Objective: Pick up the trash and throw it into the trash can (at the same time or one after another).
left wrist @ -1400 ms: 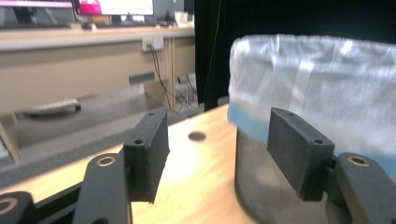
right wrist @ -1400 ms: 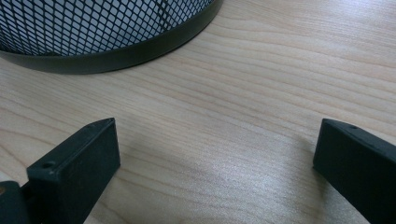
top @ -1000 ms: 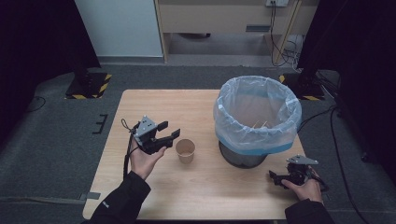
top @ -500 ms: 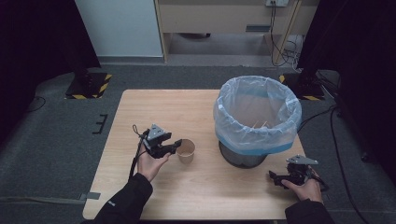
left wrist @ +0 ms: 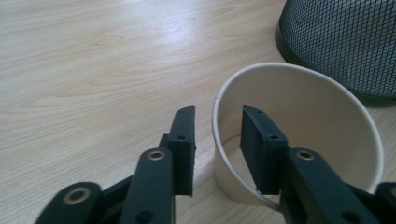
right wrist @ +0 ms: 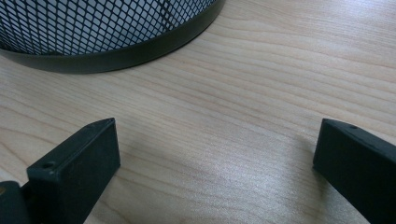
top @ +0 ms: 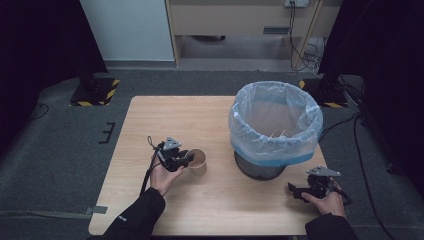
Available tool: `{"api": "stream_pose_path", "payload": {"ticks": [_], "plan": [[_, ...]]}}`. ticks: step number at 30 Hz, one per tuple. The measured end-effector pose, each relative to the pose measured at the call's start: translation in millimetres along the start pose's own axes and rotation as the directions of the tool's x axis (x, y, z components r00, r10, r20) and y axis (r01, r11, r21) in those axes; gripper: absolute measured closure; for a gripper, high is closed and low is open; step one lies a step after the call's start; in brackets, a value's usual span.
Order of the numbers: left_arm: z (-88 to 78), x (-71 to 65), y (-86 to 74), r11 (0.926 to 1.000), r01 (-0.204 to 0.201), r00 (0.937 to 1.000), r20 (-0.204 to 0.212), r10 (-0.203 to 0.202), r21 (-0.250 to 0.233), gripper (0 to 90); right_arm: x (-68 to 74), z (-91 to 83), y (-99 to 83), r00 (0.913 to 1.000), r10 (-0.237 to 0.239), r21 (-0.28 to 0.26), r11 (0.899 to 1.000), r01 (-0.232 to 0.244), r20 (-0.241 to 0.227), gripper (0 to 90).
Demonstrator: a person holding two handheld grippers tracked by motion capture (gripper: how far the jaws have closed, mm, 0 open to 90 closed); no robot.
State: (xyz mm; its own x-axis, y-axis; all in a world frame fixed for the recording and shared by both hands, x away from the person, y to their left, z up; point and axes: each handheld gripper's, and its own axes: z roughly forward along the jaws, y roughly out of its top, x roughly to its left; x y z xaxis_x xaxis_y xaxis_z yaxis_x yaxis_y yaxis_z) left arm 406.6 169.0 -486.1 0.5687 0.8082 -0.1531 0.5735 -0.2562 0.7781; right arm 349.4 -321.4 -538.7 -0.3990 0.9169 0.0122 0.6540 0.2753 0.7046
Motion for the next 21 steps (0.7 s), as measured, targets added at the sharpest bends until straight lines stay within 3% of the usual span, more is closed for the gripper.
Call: {"api": "stream_pose_path", "payload": {"ticks": [8, 19, 21], "plan": [[-0.9, -0.8, -0.2, 0.9999, 0.005, 1.0, 0.008, -0.005, 0.016, 80.1, 0.0, 0.0, 0.0, 1.0, 0.0, 0.0, 1.0, 0.0, 0.0, 0.7], [-7.9, -4.3, 4.9, 0.9996, 0.008, 0.9996, 0.025, -0.008, -0.026, 82.6, 0.0, 0.0, 0.0, 1.0, 0.0, 0.0, 1.0, 0.0, 0.0, 0.7], [-13.8, -5.2, 9.1, 0.9983, 0.013, 0.9994, 0.033, -0.011, -0.056, 82.7, 0.0, 0.0, 0.0, 1.0, 0.0, 0.0, 1.0, 0.0, 0.0, 0.7]]}}
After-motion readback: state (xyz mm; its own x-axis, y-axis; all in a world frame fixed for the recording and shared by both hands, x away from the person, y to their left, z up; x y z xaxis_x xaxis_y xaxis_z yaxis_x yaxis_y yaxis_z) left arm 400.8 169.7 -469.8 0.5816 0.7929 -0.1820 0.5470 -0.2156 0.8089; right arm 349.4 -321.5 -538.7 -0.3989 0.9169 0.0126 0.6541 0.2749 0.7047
